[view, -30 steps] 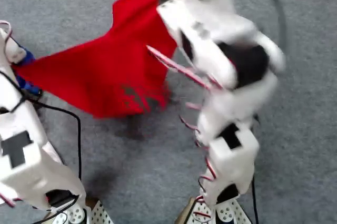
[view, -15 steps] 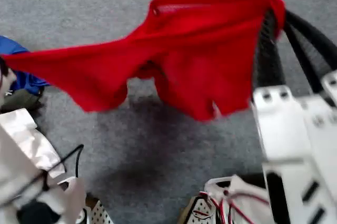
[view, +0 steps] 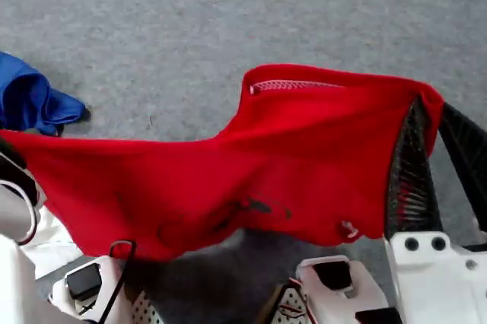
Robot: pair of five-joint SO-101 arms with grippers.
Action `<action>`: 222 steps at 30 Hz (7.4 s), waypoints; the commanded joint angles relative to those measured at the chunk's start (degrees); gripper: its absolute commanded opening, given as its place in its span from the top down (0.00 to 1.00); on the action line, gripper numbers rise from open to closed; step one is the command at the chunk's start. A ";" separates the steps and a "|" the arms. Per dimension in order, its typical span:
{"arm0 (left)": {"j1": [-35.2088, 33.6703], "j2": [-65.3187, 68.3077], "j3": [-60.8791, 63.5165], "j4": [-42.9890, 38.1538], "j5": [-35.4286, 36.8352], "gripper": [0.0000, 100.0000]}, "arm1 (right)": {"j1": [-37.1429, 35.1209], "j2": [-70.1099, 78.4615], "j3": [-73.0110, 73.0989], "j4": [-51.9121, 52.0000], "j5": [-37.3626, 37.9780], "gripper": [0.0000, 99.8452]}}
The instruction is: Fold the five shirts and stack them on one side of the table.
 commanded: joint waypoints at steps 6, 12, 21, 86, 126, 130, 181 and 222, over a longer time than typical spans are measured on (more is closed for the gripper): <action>0.09 -3.21 -0.09 0.53 -0.18 0.98 | 1.54 -0.84 1.63 -4.92 0.62 1.00; 0.09 -6.29 3.34 0.26 -0.18 0.98 | -0.75 1.10 6.55 -18.20 0.62 1.00; 0.00 -11.91 4.75 -4.84 -0.18 0.98 | -11.65 1.10 9.54 -21.89 3.78 1.00; 15.21 42.33 26.64 -60.40 7.82 0.98 | -0.04 34.42 68.53 -92.66 4.22 1.00; 23.38 33.27 45.01 -18.20 -2.81 0.98 | 5.23 -7.08 105.98 -39.21 18.90 1.00; 25.14 25.19 53.54 -19.34 -3.96 0.98 | 8.31 -13.93 111.25 -39.21 18.90 1.00; 29.27 12.09 66.37 -14.95 -10.81 0.98 | 15.78 -40.84 129.89 -29.45 26.73 1.00; 22.15 60.70 36.04 -27.60 3.87 0.98 | 4.70 50.07 66.59 -35.16 17.93 1.00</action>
